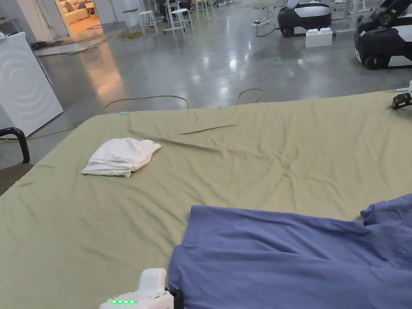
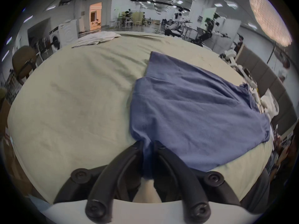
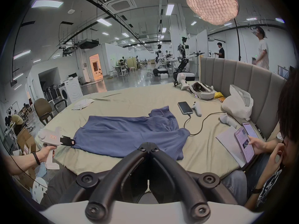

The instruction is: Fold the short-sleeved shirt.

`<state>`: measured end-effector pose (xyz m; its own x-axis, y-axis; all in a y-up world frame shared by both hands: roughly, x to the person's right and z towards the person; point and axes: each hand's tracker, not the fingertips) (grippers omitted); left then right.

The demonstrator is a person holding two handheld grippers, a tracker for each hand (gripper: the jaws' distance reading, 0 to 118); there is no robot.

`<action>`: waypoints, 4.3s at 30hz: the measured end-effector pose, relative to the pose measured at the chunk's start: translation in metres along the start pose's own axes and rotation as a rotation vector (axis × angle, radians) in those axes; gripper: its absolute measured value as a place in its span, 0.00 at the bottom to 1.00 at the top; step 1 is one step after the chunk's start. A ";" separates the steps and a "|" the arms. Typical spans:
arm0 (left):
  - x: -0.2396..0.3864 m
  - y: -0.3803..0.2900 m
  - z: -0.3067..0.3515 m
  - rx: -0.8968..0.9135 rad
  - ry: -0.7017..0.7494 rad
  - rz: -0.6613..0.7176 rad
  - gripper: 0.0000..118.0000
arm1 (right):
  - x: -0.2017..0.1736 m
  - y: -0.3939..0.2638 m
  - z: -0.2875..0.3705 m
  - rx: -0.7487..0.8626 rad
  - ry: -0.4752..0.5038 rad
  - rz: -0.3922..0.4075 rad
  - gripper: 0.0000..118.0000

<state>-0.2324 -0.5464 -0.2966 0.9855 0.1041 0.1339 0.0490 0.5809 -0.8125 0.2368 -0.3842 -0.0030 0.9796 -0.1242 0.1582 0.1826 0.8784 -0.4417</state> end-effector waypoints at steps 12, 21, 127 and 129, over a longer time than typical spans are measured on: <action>-0.001 0.012 -0.014 -0.118 -0.009 -0.057 0.08 | 0.076 -0.021 -0.181 -0.361 -0.131 -0.300 0.68; -0.001 0.009 -0.010 -0.102 -0.005 -0.043 0.07 | 0.063 -0.056 -0.218 -0.456 -0.215 -0.124 0.11; 0.029 0.144 -0.108 -0.200 -0.005 -0.112 0.06 | 0.106 0.060 -0.350 -0.660 -0.156 0.069 0.67; 0.026 0.148 -0.108 -0.216 -0.016 -0.099 0.06 | 0.114 0.045 -0.377 -0.714 -0.262 0.082 0.65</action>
<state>-0.1821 -0.5454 -0.4747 0.9716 0.0686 0.2265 0.1807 0.4028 -0.8973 0.3888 -0.5327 -0.3382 0.9566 0.1208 0.2651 0.2073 0.3575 -0.9106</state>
